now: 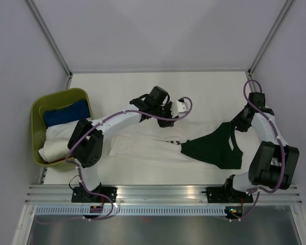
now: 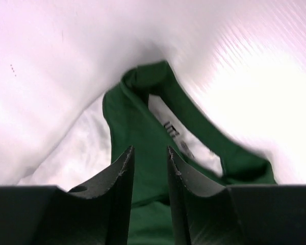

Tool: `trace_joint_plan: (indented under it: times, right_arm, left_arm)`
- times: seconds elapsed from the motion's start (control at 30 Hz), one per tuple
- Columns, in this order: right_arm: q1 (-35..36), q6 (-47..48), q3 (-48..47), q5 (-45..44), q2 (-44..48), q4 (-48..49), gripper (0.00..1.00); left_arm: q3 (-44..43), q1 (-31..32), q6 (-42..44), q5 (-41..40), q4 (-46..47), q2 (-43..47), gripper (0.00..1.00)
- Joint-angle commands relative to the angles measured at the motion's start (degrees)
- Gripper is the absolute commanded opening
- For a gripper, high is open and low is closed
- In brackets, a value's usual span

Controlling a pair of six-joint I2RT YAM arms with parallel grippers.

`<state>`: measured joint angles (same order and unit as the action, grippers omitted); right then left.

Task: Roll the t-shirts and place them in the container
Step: Fold the tshirt

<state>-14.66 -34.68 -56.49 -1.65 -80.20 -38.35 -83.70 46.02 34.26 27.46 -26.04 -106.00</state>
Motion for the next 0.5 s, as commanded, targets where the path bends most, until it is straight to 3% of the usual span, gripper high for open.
trace_joint_plan:
  times: [0.0,0.13,0.3,0.47]
  right_arm:
    - [-0.2,3.3,-3.2,1.0,-4.8,7.0,0.38]
    - [-0.2,4.4,-3.1,1.5,-10.8,9.7,0.42]
    - [-0.2,5.6,-0.9,0.4,-14.0,12.4,0.41]
    - [-0.2,5.6,-2.7,-1.2,-18.7,13.5,0.15]
  left_arm:
    - [2.6,-7.3,-6.6,-12.6,-3.6,1.6,0.41]
    - [9.5,-13.7,-5.0,-17.7,-2.5,3.6,0.43]
    - [16.9,-18.0,-0.2,-21.5,0.1,6.6,0.46]
    - [23.5,-22.2,2.6,-24.2,1.6,6.3,0.46]
